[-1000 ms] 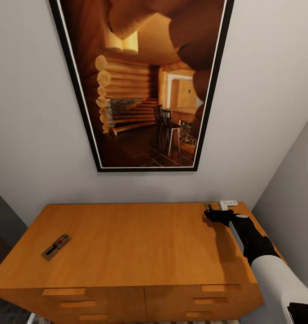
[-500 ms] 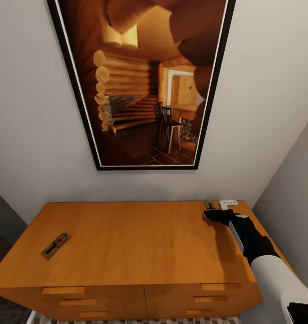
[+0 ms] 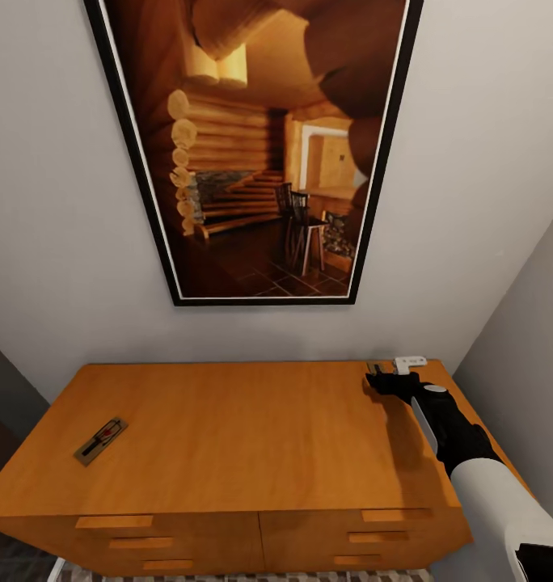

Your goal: Take the four mousetraps from the cabinet in the bathroom and place them on the bathroom floor. Make sure all four end up on the same floor surface, and ensure that at least two of them are either under or directly next to the same bathroom sink.

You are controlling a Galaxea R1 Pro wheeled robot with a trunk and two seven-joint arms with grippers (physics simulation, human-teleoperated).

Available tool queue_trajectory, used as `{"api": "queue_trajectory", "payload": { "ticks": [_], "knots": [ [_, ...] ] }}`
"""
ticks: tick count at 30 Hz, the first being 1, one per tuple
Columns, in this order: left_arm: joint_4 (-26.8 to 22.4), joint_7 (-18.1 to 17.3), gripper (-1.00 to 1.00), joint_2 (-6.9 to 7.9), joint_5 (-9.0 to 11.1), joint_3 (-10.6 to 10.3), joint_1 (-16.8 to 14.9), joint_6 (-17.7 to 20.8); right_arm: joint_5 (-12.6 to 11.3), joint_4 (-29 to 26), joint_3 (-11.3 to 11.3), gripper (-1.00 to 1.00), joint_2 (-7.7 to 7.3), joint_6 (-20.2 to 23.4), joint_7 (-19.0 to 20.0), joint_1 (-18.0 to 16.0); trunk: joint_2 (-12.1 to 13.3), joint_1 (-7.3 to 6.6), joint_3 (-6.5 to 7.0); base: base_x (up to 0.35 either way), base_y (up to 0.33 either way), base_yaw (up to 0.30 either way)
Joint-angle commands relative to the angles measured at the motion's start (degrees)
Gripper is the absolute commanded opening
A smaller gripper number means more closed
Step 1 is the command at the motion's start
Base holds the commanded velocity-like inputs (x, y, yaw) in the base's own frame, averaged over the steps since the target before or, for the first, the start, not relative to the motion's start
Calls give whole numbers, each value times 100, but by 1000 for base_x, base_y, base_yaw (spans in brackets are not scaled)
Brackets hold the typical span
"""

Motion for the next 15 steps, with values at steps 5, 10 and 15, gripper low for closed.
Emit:
{"api": "queue_trajectory", "payload": {
  "ticks": [5, 10, 15],
  "knots": [
    [19, 28, 100, -2, 24, -52, -9, -28, 46, -8, -23, 100, 3, 30, 44, -3, -11, 3, -11, 0, 0, 0],
    [19, 28, 100, 0, 24, -52, -10, -28, 46, -9, -23, 100, 2, 29, 46, -3, -11, 3, -11, 0, 0, 0],
    [19, 31, 100, -2, 24, -52, -10, -28, 44, -9, -23, 100, 6, 30, 47, -3, -11, 3, -17, 0, 0, 0]
  ]
}}
